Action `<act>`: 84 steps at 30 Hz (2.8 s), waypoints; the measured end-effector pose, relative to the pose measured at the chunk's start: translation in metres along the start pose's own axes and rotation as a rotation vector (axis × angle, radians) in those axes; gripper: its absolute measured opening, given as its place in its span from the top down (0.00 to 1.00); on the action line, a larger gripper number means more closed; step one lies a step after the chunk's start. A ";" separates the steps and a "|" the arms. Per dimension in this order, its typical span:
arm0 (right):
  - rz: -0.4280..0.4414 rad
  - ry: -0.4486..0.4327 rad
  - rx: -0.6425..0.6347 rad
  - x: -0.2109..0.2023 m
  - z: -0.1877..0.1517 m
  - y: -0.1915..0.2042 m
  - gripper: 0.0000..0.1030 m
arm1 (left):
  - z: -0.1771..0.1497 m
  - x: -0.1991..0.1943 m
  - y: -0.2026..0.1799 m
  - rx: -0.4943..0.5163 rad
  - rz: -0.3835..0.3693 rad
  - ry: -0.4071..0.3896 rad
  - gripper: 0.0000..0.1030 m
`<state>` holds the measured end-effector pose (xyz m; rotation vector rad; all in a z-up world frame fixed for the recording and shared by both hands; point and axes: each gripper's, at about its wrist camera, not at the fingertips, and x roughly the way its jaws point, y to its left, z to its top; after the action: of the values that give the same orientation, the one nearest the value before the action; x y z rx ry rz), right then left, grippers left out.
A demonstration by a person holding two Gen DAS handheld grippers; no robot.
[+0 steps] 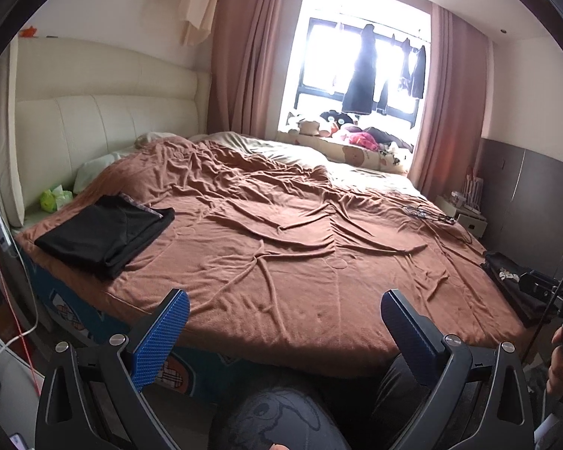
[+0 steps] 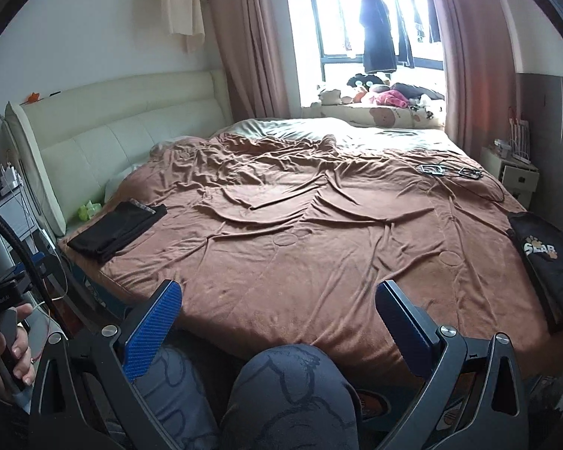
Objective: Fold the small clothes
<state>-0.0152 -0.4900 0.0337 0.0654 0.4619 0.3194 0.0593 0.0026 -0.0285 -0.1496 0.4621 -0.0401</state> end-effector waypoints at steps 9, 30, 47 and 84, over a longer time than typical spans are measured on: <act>-0.049 0.017 -0.017 0.008 -0.012 0.001 0.00 | -0.014 0.016 0.002 0.018 0.026 0.001 0.00; -0.057 0.033 0.022 0.025 -0.016 -0.015 0.00 | -0.022 0.033 0.004 0.018 0.052 0.020 0.00; -0.063 0.025 0.022 0.027 -0.014 -0.022 0.00 | -0.020 0.028 0.003 0.025 0.040 0.018 0.00; -0.072 0.022 0.000 0.028 -0.003 -0.026 0.00 | -0.015 0.029 0.001 0.027 0.021 0.023 0.00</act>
<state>0.0146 -0.5057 0.0153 0.0450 0.4849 0.2493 0.0789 -0.0006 -0.0546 -0.1182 0.4857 -0.0271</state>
